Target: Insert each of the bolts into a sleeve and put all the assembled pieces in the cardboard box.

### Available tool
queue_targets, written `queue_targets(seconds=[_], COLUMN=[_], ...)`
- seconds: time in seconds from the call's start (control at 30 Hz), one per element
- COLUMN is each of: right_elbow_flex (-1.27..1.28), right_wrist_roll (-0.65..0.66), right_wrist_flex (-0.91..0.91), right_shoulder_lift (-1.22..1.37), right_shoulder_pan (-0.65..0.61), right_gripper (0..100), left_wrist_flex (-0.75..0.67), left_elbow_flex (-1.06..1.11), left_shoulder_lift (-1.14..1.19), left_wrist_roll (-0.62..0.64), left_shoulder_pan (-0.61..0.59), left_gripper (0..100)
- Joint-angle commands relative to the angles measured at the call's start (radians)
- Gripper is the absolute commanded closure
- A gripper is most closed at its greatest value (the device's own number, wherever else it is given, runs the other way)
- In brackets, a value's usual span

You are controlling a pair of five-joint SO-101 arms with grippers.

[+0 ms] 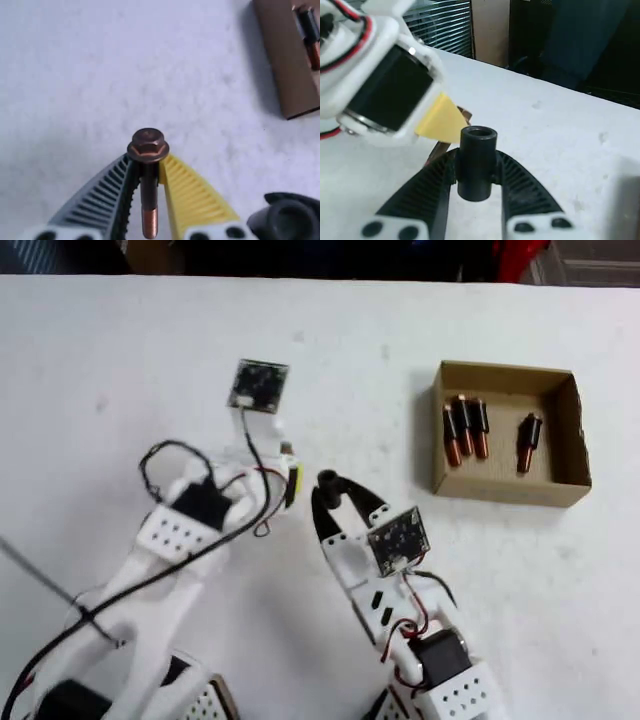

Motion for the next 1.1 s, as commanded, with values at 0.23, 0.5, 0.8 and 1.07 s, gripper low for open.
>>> queue_targets(seconds=[0.23,0.5,0.8,1.07], right_elbow_flex=[0.006,0.006,0.006,0.006], right_wrist_roll=[-0.015,-0.015,-0.015,-0.012], right_wrist_flex=[-0.076,-0.088,-0.096,-0.088], right_shoulder_lift=[-0.005,-0.004,-0.004,-0.004], right_shoulder_pan=[-0.007,-0.007,-0.007,-0.001], right_gripper=[98.1,98.1,98.1,98.1], left_wrist_flex=[-0.284,-0.348,-0.557,-0.551], left_elbow_flex=[0.080,0.112,0.192,0.201], left_shoulder_lift=[-0.300,-0.398,-0.484,-0.516], left_wrist_roll=[-0.011,-0.011,-0.009,-0.009], left_shoulder_pan=[0.013,0.015,0.091,0.143], left_gripper=[98,98,98,98])
